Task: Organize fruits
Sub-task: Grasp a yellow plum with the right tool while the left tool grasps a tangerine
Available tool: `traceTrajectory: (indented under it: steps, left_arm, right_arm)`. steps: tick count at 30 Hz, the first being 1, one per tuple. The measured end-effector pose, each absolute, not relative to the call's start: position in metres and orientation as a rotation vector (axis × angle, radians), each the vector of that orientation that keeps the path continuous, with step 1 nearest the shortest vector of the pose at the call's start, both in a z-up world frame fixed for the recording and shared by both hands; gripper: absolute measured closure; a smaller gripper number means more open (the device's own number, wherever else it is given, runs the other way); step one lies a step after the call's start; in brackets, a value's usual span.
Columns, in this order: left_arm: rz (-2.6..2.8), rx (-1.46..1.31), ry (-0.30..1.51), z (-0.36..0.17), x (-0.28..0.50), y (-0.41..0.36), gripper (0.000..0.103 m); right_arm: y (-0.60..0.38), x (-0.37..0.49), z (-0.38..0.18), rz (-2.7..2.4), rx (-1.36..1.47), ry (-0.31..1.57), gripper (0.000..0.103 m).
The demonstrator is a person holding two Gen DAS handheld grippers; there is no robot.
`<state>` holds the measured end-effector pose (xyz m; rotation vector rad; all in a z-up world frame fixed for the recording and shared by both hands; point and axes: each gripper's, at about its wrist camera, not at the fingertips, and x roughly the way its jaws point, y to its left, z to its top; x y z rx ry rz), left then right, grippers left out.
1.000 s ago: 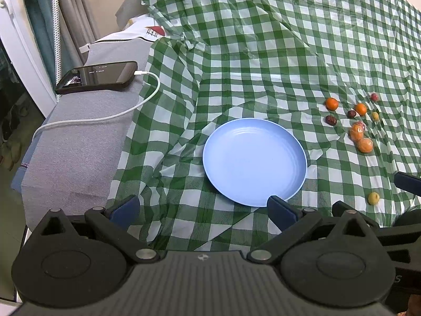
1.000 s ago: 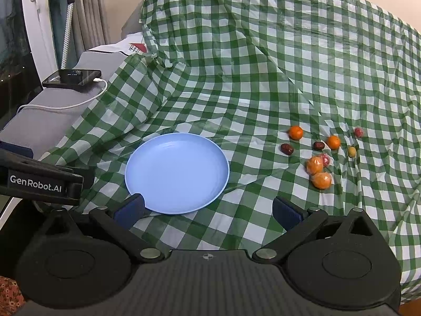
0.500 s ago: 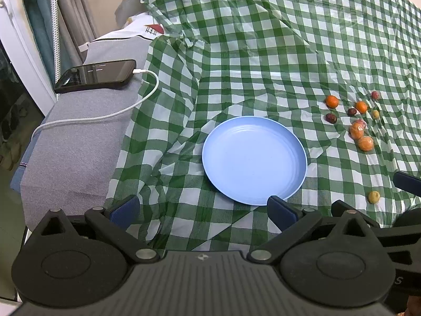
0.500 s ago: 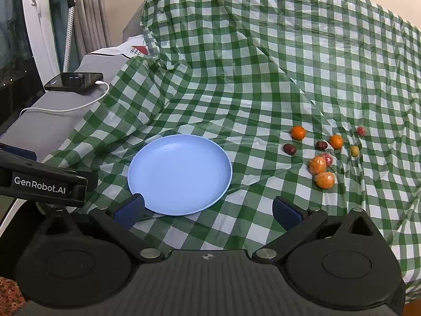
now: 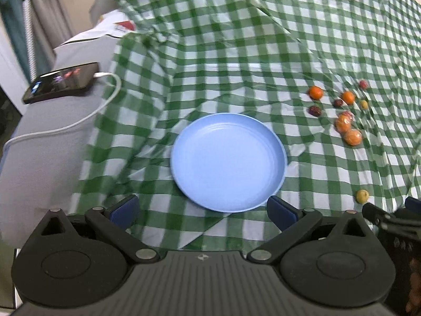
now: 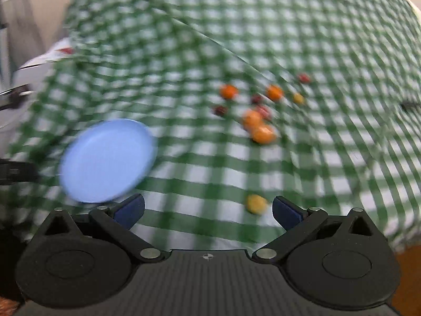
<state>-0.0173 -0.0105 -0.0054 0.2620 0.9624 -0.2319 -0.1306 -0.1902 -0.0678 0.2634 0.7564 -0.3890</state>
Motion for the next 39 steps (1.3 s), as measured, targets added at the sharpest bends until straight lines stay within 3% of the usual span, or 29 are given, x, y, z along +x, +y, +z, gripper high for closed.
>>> traceTrajectory:
  steps: [1, 3, 5, 13, 14, 15, 25, 34, 36, 37, 39]
  left_arm:
    - [-0.239, 0.270, 0.970, -0.007, -0.016, -0.015, 0.000]
    - [-0.245, 0.288, 0.979, -0.011, -0.014, -0.023, 0.000]
    - [-0.247, 0.311, 0.986, -0.015, -0.010, -0.031, 0.000]
    - [-0.249, 0.368, 1.009, -0.025, 0.017, -0.067, 0.000]
    - [-0.252, 0.373, 1.012, -0.026, 0.020, -0.074, 0.000]
    - [-0.259, 0.373, 1.014, -0.028, 0.025, -0.081, 0.000]
    - [-0.478, 0.321, 0.990, -0.058, 0.076, -0.211, 0.000]
    - [-0.565, 0.335, 1.109, -0.129, 0.094, -0.326, 0.002]
    - [-0.574, 0.334, 1.129, -0.139, 0.096, -0.332, 0.013]
    - [-0.582, 0.334, 1.147, -0.144, 0.097, -0.333, 0.030]
    - [-0.629, 0.281, 1.204, -0.153, 0.101, -0.331, 0.048]
  right_arm:
    - [-0.201, -0.132, -0.072, -0.423, 0.259, 0.779, 0.001]
    - [-0.220, -0.130, -0.086, -0.424, 0.281, 0.786, 0.015]
    - [-0.230, -0.120, -0.104, -0.417, 0.292, 0.857, 0.045]
    - [-0.242, -0.078, -0.164, -0.410, 0.367, 1.020, 0.057]
    - [-0.239, -0.075, -0.163, -0.415, 0.346, 1.007, 0.070]
    - [-0.238, -0.073, -0.161, -0.412, 0.320, 0.990, 0.075]
    - [-0.334, -0.096, -0.134, -0.729, 0.432, 0.637, 0.075]
    - [-0.388, -0.113, -0.156, -0.787, 0.657, 0.557, 0.075]
    - [-0.390, -0.112, -0.159, -0.771, 0.663, 0.553, 0.075]
    - [-0.389, -0.112, -0.160, -0.766, 0.668, 0.554, 0.075]
    - [-0.387, -0.112, -0.161, -0.757, 0.673, 0.552, 0.075]
